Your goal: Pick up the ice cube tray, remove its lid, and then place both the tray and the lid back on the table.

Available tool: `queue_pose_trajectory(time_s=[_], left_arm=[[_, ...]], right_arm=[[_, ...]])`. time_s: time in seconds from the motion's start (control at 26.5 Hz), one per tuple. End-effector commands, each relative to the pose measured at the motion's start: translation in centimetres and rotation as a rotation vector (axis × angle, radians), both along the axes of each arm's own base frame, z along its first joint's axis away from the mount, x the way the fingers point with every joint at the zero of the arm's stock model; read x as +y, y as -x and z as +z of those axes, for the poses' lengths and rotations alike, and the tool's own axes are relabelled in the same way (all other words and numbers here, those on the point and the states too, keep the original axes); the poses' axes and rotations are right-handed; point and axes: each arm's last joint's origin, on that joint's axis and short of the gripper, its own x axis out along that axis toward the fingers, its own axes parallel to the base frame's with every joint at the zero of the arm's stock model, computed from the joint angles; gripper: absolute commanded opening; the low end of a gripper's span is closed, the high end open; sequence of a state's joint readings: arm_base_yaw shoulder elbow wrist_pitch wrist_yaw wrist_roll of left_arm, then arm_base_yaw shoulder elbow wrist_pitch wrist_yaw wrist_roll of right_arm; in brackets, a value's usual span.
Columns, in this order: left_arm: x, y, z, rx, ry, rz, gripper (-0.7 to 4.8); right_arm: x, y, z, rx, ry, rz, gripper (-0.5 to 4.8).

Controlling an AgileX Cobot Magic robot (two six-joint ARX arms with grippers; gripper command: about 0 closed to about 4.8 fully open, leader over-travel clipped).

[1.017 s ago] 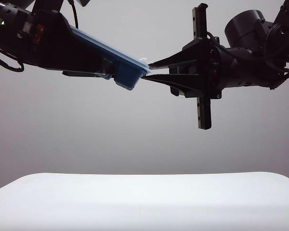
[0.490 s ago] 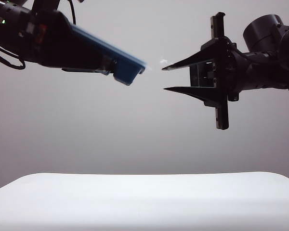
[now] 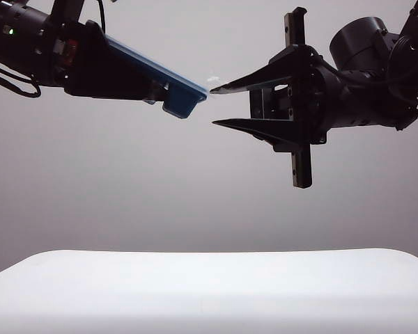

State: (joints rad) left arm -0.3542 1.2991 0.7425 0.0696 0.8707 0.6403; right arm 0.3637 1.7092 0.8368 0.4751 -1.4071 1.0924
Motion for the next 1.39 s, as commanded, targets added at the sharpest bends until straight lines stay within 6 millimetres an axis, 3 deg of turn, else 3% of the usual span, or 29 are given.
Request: queue_pose_trajectory(time_s=[0.04, 0.11, 0.38, 0.45, 0.87, 1.24, 1.39], left_arm=[[0.0, -0.1, 0.0, 0.004, 0.004, -0.005, 2.36], [0.0, -0.1, -0.2, 0.015, 0.0, -0.006, 2.36], [-0.2, -0.3, -0.6, 0.023, -0.003, -0.008, 2.36], [-0.2, -0.4, -0.5, 0.014, 0.002, -0.008, 2.36], [-0.5, -1.0, 1.5, -0.017, 0.156, -0.004, 2.36], [-0.5, -1.0, 1.6, 0.005, 0.173, -0.015, 2.34], [-0.5, -1.0, 1.6, -0.002, 0.166, 0.004, 1.5]], right_arm=[[0.1, -0.2, 0.9, -0.03, -0.023, -0.002, 1.37], [0.2, -0.3, 1.4, -0.044, -0.033, -0.014, 0.9], [0.3, -0.4, 2.0, -0.065, -0.053, -0.022, 0.75], [0.3, -0.4, 2.0, -0.065, -0.053, -0.022, 0.25], [0.3, -0.4, 2.0, -0.096, -0.059, -0.02, 0.08], [0.3, -0.4, 2.0, -0.116, -0.062, -0.022, -0.06], [0.3, -0.4, 2.0, -0.133, -0.066, -0.019, -0.06]])
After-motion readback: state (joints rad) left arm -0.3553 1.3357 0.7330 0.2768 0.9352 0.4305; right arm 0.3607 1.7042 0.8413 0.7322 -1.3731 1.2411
